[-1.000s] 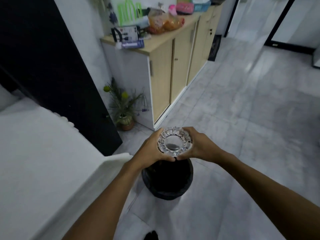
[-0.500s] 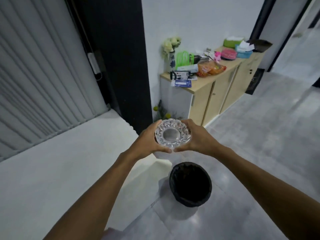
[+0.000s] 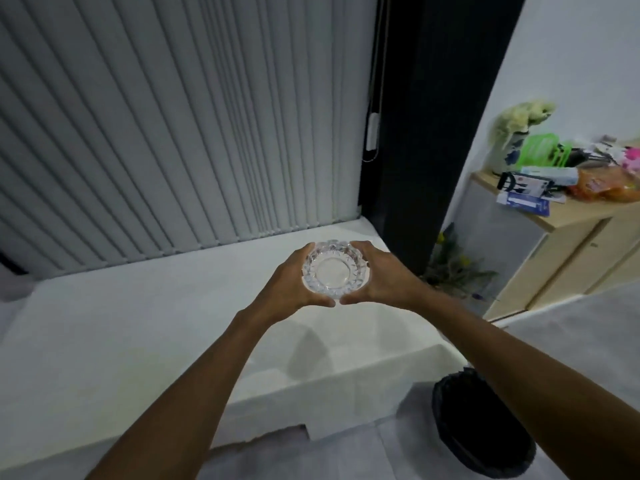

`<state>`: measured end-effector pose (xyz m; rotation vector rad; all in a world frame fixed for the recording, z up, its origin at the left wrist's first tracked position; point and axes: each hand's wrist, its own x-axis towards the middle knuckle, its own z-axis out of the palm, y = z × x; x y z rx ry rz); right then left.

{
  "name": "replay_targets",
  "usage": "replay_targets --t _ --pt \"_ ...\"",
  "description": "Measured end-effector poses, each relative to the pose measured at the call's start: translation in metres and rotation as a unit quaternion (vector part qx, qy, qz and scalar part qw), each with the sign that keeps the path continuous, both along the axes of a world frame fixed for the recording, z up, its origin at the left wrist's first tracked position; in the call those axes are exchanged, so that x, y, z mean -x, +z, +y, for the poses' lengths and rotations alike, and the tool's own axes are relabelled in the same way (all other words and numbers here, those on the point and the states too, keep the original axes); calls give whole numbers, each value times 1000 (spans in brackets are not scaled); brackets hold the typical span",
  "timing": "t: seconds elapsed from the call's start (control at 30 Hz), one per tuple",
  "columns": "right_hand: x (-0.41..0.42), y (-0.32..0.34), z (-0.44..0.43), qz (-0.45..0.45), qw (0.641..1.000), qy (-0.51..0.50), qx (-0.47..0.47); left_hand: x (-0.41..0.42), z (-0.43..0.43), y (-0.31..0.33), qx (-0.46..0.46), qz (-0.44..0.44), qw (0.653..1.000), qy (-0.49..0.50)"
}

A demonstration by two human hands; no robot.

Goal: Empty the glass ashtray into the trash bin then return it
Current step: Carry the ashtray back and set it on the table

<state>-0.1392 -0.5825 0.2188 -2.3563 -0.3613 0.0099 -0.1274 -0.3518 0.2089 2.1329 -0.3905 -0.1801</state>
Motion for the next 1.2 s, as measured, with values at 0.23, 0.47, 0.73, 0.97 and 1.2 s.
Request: replay_targets --t 0.23,0.47,0.73,0.97,1.2 --pt "-51 -20 147 17 999 46 -4 -27 148 -14 -6 14 998 55" --pt "-84 -53 253 32 997 69 3 -53 253 -44 -33 35 996 73" --pt "-108 -101 303 67 993 96 32 -64 300 -92 -21 73 993 90" --pt "-132 -168 316 111 988 98 48 -82 311 -154 -43 106 988 103" --pt "-165 -232 328 132 980 113 95 -110 312 -212 -67 129 981 126"
